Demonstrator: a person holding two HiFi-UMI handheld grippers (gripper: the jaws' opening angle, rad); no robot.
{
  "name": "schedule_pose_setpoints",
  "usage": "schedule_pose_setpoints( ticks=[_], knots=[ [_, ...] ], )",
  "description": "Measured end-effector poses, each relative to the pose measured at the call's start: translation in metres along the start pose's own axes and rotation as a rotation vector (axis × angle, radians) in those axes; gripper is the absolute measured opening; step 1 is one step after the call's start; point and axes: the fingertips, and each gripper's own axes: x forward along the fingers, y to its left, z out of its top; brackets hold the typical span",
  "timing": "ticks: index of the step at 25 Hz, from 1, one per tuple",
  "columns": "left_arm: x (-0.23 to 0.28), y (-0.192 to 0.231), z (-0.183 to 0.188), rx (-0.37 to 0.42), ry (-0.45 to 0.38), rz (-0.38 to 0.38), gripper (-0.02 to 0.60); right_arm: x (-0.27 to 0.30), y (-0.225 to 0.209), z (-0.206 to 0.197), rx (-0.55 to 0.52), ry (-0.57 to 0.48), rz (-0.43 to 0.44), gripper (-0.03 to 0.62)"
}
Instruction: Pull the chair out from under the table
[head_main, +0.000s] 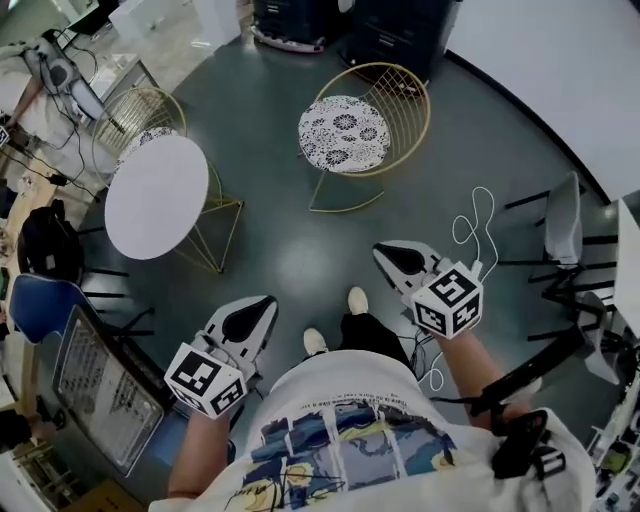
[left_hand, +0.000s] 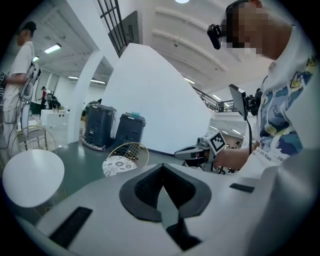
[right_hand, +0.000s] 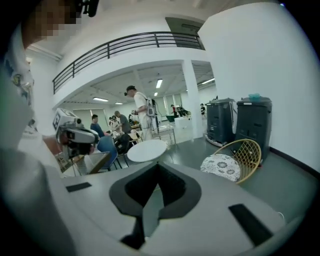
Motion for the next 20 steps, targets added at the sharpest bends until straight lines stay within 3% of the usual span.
schedule_pose_setpoints(
  ticks=[5, 10, 20],
  knots=[
    [0.008, -0.042, -0.003, -0.003, 0.015, -0.014, 0.009, -0.033, 0.04, 0.006, -0.063, -0.034, 0.09, 0.011],
    [0.022, -0.085, -0.005, 0.011, 0.029, -0.055, 0.009, -0.07, 0.06, 0.004, -0.092, -0.042, 0.124, 0.011],
    [0.087, -0.221, -0.008, 0.047, 0.052, -0.117, 0.009, -0.191, 0.053, -0.038, -0.156, -0.039, 0.152, 0.011]
  ],
)
